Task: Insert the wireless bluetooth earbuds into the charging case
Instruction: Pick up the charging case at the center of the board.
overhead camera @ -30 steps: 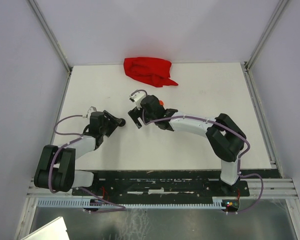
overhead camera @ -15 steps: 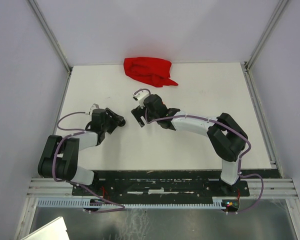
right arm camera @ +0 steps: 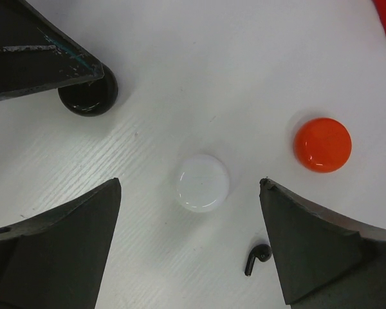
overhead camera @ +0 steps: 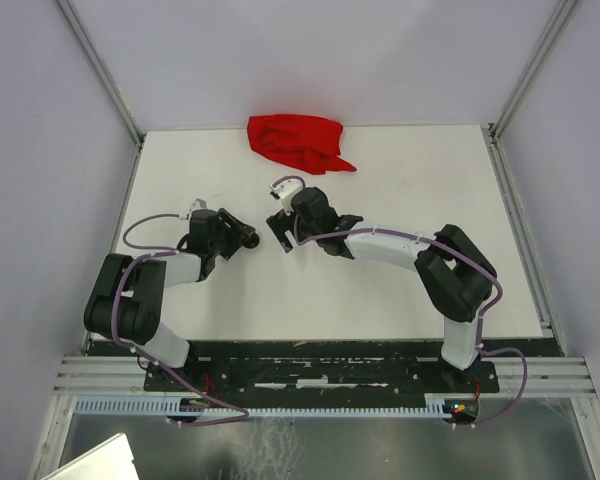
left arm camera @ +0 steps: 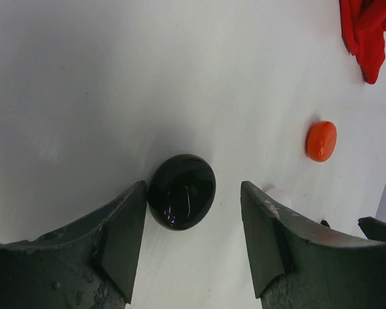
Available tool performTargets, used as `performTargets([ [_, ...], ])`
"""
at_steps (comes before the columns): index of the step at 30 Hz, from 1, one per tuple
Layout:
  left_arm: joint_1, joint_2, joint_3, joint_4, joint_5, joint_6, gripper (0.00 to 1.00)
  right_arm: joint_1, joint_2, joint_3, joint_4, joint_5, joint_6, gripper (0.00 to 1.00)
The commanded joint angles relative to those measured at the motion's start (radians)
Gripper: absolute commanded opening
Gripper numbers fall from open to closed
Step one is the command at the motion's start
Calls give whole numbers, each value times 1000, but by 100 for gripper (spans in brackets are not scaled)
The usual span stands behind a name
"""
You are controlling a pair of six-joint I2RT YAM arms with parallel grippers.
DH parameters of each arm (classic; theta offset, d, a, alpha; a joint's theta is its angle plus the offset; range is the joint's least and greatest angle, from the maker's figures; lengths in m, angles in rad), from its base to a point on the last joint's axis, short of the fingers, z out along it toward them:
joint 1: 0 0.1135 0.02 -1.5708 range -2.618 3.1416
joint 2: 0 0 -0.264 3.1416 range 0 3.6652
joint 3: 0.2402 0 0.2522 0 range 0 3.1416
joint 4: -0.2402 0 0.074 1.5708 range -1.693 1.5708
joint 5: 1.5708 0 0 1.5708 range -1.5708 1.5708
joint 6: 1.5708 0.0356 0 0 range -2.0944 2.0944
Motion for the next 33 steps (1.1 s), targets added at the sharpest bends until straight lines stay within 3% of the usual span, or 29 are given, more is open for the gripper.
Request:
performTargets([
  [1,-31,45,61,56,28,55,65,-15,-49,-14,46,8,13,97],
  [33,-112,220,239,107,35,77,64,-79,-111,-85,52,1,21,97],
])
